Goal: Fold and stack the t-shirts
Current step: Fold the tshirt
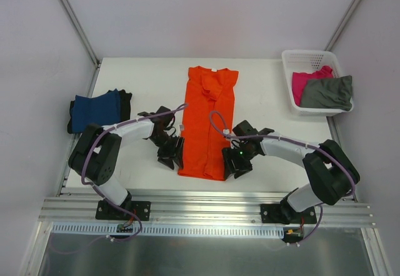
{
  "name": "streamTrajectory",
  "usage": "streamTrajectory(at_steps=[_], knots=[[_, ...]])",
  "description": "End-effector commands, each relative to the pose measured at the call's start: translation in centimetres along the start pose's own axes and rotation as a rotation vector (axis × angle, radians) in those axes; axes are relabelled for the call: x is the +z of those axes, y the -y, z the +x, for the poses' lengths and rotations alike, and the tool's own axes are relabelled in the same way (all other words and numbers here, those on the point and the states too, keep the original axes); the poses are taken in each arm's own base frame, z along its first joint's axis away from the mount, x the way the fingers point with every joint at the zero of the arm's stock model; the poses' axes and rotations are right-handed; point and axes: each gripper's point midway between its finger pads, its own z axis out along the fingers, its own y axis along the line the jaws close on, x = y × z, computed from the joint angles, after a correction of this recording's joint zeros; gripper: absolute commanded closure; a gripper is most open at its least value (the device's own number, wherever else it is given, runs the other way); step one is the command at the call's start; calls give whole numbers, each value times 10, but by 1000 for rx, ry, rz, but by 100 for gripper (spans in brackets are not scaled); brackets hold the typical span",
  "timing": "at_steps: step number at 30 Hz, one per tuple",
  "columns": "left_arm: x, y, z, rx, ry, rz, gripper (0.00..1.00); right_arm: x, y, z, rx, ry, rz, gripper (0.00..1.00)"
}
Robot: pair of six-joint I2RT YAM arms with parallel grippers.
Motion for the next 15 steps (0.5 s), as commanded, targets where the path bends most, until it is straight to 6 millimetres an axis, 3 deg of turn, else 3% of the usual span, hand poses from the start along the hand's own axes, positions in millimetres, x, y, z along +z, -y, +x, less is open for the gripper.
streamTrajectory(at_steps=[1,15], knots=[[3,5,0,-26,-11,35,53,-2,-12,1,22,9,-62,43],[13,4,-1,-68,-51,50,62,15,-16,-3,44,-41,-110,47]])
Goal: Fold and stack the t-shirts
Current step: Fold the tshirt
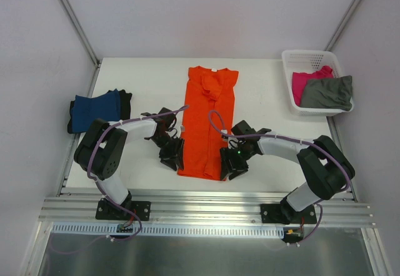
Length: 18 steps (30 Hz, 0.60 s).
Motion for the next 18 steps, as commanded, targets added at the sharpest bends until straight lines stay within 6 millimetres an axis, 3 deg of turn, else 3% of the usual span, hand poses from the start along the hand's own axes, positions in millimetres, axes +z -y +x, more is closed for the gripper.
streamTrajectory(at_steps=[1,7,11,15,16,18], knots=[[0,5,1,-24,-21,35,63,7,-4,-5,6,-16,-25,47],[3,4,5,-30,-32,39,64,12,-9,-18,-3,-5,-50,51],[3,5,5,-27,-36,46,70,16,-10,-15,4,-37,-68,64],[3,6,5,-25,-36,50,89,14,-10,-17,-11,-23,-57,70],[4,5,6,-27,-37,49,100,13,-9,-16,-15,-19,-52,73],[3,6,5,-26,-36,50,100,10,-10,-15,-26,-10,-50,93]])
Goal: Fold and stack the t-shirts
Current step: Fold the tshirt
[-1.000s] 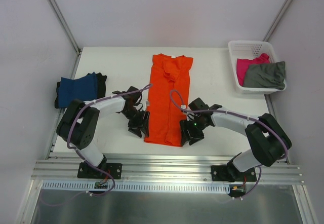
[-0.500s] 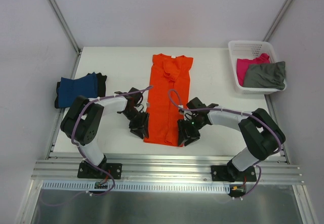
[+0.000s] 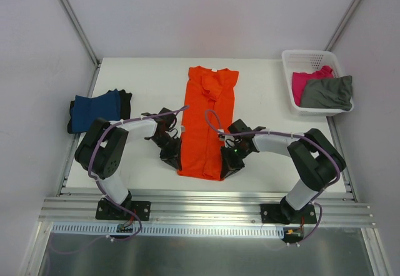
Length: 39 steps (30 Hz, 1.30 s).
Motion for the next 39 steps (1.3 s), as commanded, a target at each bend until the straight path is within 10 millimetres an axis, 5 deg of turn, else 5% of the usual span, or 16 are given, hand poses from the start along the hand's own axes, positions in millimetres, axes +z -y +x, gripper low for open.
streamTrajectory(at_steps=[1,5,15,25,33,39], knots=[[1,3,4,-13,-21,27,100,-5,0,-6,-38,39,29,99],[-4,13,3,9,-16,70,100,-17,0,-7,-83,62,57,99],[-33,40,-12,155,63,111,100,-92,-11,-40,-248,192,123,100],[-87,80,-81,311,244,94,100,-139,-2,-68,-225,350,170,99],[-105,99,-126,347,318,89,100,-175,6,-126,-236,489,199,99],[-100,96,-149,341,330,65,100,-178,9,-171,-253,489,195,99]])
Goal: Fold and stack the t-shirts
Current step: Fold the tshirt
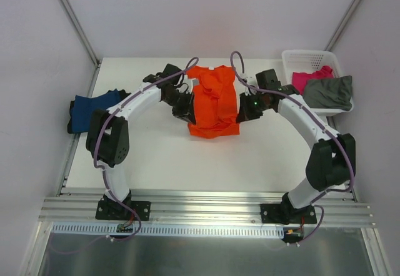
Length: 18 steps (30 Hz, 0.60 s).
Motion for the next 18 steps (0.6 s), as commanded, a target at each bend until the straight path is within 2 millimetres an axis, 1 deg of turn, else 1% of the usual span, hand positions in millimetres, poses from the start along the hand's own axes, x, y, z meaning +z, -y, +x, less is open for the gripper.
streamTrajectory(at_steps=[1,3,4,5,6,7,8,9,10,11,12,14,15,17,18], knots=[[-5,-6,-15,24,21,-33,100,5,1,-38,-59,53,-12,100],[-3,-12,-23,17,30,-47,100,12,3,-49,-69,54,-16,99],[-3,-17,-27,14,39,-64,100,22,8,-49,-60,31,-18,99],[-3,-21,-32,11,47,-76,100,21,6,-62,-72,51,-21,100],[-6,-22,-40,15,69,-88,100,24,8,-66,-77,50,-23,99],[-5,-32,-45,-3,76,-106,100,34,13,-66,-65,29,-23,100],[-5,-36,-50,-6,84,-114,100,33,12,-79,-76,54,-24,99],[-9,-37,-59,-1,106,-119,100,36,15,-82,-71,52,-23,99],[-6,-43,-63,-7,107,-130,100,38,15,-87,-71,59,-23,99],[-8,-50,-69,-10,121,-150,100,46,22,-90,-59,52,-18,99],[-7,-55,-77,-9,134,-162,100,43,22,-101,-62,76,-17,99],[-8,-57,-85,-1,149,-168,100,46,25,-110,-62,87,-14,99],[-7,-58,-93,6,159,-165,100,47,27,-118,-60,100,-11,99],[-7,-60,-101,13,172,-165,100,49,31,-125,-55,110,-8,99],[-9,-58,-110,28,192,-165,100,55,35,-126,-50,104,-6,99]])
